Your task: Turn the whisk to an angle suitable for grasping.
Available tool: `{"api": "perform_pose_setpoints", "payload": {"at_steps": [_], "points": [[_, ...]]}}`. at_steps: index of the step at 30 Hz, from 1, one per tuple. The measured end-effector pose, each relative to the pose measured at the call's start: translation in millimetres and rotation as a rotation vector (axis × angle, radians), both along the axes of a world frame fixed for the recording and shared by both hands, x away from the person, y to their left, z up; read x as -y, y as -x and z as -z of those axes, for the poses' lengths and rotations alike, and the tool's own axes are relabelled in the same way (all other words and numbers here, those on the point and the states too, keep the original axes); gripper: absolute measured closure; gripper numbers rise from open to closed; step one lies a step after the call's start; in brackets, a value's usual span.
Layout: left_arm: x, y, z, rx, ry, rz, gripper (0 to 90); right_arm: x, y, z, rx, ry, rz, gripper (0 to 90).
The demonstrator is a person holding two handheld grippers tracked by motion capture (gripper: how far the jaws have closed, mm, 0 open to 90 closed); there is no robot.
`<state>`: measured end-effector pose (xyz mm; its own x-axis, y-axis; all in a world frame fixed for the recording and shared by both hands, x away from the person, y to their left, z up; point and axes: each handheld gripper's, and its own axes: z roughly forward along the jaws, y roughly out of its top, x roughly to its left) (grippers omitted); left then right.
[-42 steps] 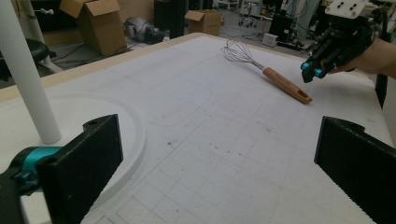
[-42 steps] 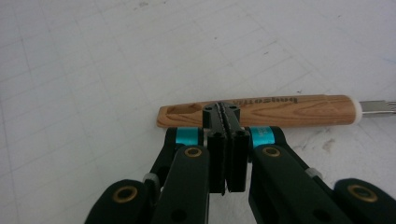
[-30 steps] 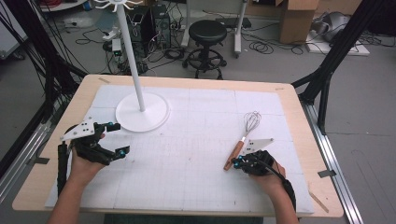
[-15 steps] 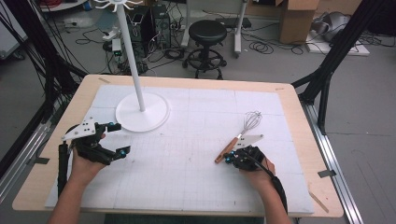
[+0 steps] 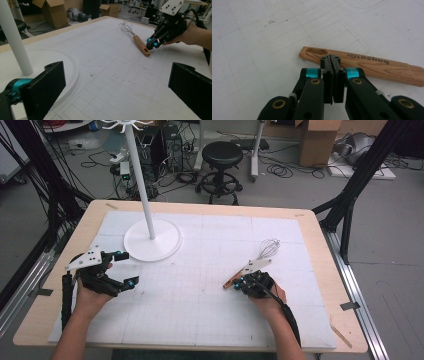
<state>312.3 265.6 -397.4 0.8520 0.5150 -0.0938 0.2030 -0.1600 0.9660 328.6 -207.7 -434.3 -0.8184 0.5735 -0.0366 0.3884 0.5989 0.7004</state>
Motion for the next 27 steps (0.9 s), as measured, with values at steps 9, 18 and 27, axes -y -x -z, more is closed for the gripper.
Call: {"api": "perform_pose_setpoints", "payload": {"at_steps": [9,18,27], "points": [[-1.5,0.3,-0.8,0.003,0.004,0.0,1.7,3.4,1.8,-4.8,0.007,-0.022,-0.007,89.1],[-1.7,0.9,-1.1,0.004,0.007,-0.002,1.7,24.4,-16.2,-25.6,0.07,-0.06,0.122,89.1],[-2.8,0.6,-0.9,0.003,0.008,-0.002,1.7,32.8,-51.1,-22.5,0.065,-0.002,0.225,89.2]]}}
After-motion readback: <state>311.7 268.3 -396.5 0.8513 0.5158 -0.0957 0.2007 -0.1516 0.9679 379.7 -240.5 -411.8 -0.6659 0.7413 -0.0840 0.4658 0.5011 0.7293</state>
